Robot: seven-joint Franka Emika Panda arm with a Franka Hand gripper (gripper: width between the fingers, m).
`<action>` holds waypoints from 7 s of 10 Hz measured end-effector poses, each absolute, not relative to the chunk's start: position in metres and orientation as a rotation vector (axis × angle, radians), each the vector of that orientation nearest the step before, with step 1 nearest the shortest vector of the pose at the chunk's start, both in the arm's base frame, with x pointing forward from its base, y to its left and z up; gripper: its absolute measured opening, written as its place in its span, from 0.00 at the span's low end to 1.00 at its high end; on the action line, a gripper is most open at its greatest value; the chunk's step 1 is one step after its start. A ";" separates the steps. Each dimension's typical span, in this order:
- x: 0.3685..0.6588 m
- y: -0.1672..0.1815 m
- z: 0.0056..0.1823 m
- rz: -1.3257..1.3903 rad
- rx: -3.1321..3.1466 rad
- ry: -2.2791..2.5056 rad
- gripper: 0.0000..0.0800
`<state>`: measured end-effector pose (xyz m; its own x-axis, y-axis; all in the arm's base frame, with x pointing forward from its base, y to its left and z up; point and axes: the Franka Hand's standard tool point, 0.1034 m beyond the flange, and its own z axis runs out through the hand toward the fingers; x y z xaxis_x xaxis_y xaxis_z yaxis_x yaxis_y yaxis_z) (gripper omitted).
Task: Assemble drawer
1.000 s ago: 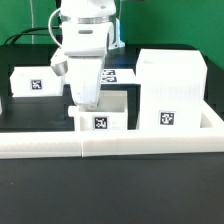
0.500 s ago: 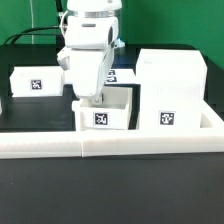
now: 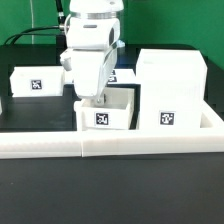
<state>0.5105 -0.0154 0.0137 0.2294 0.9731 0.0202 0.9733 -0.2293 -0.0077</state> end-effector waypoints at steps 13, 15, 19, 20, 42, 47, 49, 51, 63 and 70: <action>0.511 -0.009 0.010 -0.041 -2.500 -1.892 0.06; 0.514 -0.008 0.012 -0.020 -2.489 -1.894 0.06; 0.517 -0.003 0.016 0.001 -2.476 -1.912 0.06; 0.516 -0.003 0.016 0.002 -2.477 -1.910 0.06; 0.525 0.007 0.012 -0.005 -2.421 -2.004 0.06; 0.524 0.002 0.011 -0.015 -2.432 -1.997 0.06; 0.525 0.005 0.012 -0.009 -2.404 -2.044 0.06; 0.525 0.005 0.011 -0.031 -2.418 -2.039 0.06; 0.532 0.005 0.012 0.008 -2.343 -2.178 0.06; 0.531 0.000 0.013 0.057 -2.335 -2.166 0.06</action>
Offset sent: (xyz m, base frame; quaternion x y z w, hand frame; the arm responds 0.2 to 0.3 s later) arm 0.0000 0.0000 0.0000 -0.0650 0.0000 0.0000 0.9979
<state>0.5315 0.0003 0.0134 0.0750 0.9956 -0.0562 0.9972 -0.0746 0.0082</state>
